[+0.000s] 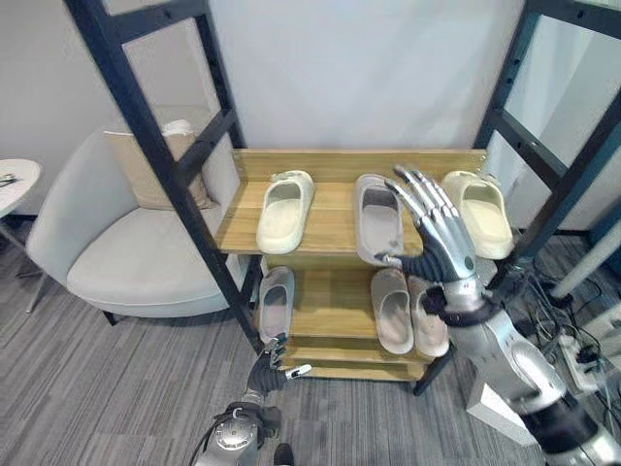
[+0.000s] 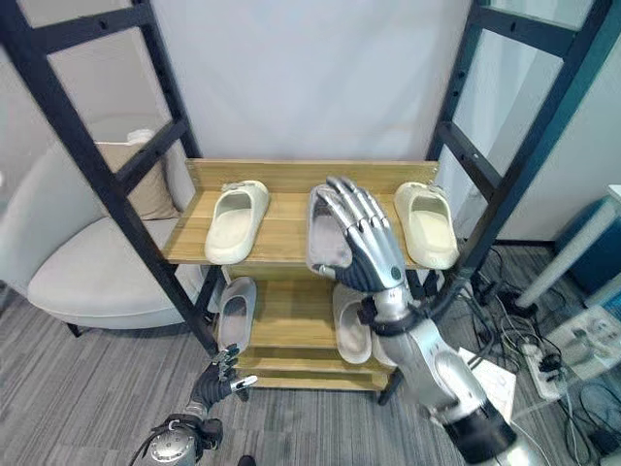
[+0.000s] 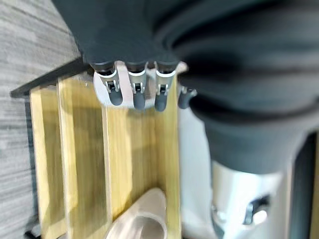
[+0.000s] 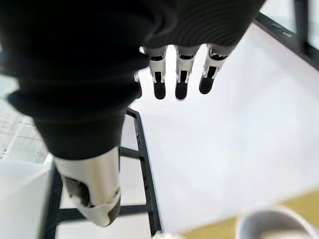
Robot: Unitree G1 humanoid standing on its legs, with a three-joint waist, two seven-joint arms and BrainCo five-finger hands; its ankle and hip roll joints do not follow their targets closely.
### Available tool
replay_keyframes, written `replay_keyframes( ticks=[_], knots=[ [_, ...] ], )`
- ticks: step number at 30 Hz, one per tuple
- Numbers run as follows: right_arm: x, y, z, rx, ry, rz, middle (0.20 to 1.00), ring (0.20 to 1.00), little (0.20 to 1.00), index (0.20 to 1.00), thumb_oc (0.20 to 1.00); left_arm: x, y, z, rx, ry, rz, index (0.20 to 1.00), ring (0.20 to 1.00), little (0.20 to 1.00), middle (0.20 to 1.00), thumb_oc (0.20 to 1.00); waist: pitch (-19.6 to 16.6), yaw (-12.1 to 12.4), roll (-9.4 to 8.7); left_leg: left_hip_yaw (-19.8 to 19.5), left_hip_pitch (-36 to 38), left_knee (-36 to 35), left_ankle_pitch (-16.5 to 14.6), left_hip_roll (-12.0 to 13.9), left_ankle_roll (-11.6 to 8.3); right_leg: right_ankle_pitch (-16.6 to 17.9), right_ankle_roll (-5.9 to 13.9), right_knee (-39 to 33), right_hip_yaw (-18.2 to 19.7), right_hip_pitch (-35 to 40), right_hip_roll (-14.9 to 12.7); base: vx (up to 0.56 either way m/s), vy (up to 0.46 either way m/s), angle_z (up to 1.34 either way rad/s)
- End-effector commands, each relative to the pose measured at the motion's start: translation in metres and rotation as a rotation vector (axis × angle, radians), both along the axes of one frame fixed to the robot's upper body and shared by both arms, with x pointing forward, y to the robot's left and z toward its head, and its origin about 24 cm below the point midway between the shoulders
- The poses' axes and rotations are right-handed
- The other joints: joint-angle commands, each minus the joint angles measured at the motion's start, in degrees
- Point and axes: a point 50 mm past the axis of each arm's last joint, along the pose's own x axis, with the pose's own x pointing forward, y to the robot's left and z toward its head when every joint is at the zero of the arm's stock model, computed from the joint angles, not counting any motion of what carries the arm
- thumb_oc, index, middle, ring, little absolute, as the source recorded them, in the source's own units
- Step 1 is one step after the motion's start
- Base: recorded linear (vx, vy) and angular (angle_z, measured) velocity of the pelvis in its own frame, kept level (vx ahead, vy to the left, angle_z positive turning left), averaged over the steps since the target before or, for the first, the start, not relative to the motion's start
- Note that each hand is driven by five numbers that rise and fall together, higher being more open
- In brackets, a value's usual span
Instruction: Arrange the slippers neatly on the shoe rack.
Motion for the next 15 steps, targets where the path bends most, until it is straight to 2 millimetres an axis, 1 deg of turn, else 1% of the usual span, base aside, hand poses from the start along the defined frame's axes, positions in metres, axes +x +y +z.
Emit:
replay_keyframes(
  ticks=[1, 5, 7, 8, 9, 10, 12, 13, 15],
  knots=[
    [0.017, -0.019, 0.036, 0.041, -0.169, -0.126, 1.0, 1.0, 1.0, 1.0, 1.0, 0.026, -0.001, 0.02, -0.027, -0.136, -0.025, 1.0, 1.0, 1.0, 1.0, 1.0, 3.1, 2.0, -0.76, -2.6, 6.4, 0.0, -12.0, -3.7, 3.75, -9.0, -3.21, 0.2, -0.5, 2.9, 4.4, 0.01, 0.022, 0.11],
    [0.037, -0.039, 0.042, 0.046, -0.159, -0.246, 1.0, 1.0, 1.0, 1.0, 1.0, 0.023, 0.001, 0.015, -0.033, -0.106, -0.036, 1.0, 1.0, 1.0, 1.0, 1.0, 3.2, 4.0, -1.74, -3.5, 6.1, 0.0, -11.9, -3.9, 3.83, -8.7, -3.15, 0.2, -1.3, 2.9, 4.5, 0.02, 0.024, 0.17],
    [0.045, -0.049, 0.042, 0.053, -0.136, -0.298, 1.0, 1.0, 1.0, 1.0, 1.0, 0.023, 0.002, 0.014, -0.038, -0.099, -0.044, 1.0, 1.0, 1.0, 1.0, 1.0, 3.2, 4.8, -2.1, -3.9, 5.9, 0.0, -12.0, -4.1, 3.9, -8.7, -3.07, 0.3, -1.6, 3.0, 4.4, 0.03, 0.032, 0.08],
    [0.048, -0.055, 0.04, 0.055, -0.12, -0.325, 1.0, 1.0, 1.0, 1.0, 1.0, 0.022, 0.003, 0.014, -0.04, -0.094, -0.044, 1.0, 1.0, 1.0, 1.0, 1.0, 3.3, 5.1, -2.28, -4.1, 5.9, 0.0, -12.0, -4.1, 3.92, -8.7, -3.04, 0.3, -1.8, 3.0, 4.4, 0.03, 0.022, 0.07],
    [0.049, -0.055, 0.04, 0.056, -0.121, -0.325, 1.0, 1.0, 1.0, 1.0, 1.0, 0.023, 0.003, 0.014, -0.041, -0.095, -0.044, 1.0, 1.0, 1.0, 1.0, 1.0, 3.3, 5.1, -2.29, -4.1, 5.9, 0.0, -12.0, -4.2, 3.93, -8.7, -3.03, 0.3, -1.8, 3.0, 4.4, 0.04, 0.027, 0.08],
    [0.054, -0.065, 0.037, 0.056, -0.09, -0.374, 1.0, 1.0, 1.0, 1.0, 1.0, 0.022, 0.005, 0.013, -0.04, -0.09, -0.049, 1.0, 1.0, 1.0, 1.0, 1.0, 3.5, 5.7, -2.57, -4.4, 5.7, 0.0, -12.1, -4.3, 3.95, -8.6, -2.93, 0.2, -2.1, 3.1, 4.4, 0.04, 0.022, 0.08],
    [0.064, -0.078, 0.032, 0.076, -0.04, -0.434, 1.0, 1.0, 1.0, 1.0, 1.0, 0.02, 0.007, 0.012, -0.043, -0.08, -0.056, 1.0, 1.0, 1.0, 1.0, 1.0, 3.7, 6.8, -3.03, -4.9, 5.5, 0.0, -12.1, -4.5, 4.0, -8.6, -2.78, 0.2, -2.6, 3.1, 4.3, 0.06, 0.036, 0.13],
    [0.064, -0.078, 0.032, 0.077, -0.041, -0.433, 1.0, 1.0, 1.0, 1.0, 1.0, 0.02, 0.007, 0.012, -0.043, -0.08, -0.056, 1.0, 1.0, 1.0, 1.0, 1.0, 3.7, 6.8, -3.03, -4.9, 5.5, 0.0, -12.1, -4.5, 4.01, -8.6, -2.77, 0.2, -2.6, 3.1, 4.3, 0.06, 0.047, 0.13],
    [0.081, -0.086, 0.03, 0.119, 0.04, -0.472, 1.0, 1.0, 1.0, 1.0, 1.0, 0.019, 0.008, 0.011, -0.045, -0.068, -0.07, 1.0, 1.0, 1.0, 1.0, 1.0, 4.2, 8.4, -3.68, -5.4, 4.9, 0.0, -12.0, -4.8, 4.09, -8.5, -2.66, 0.2, -3.2, 2.9, 4.2, 0.07, 0.052, 0.06]
  ],
)
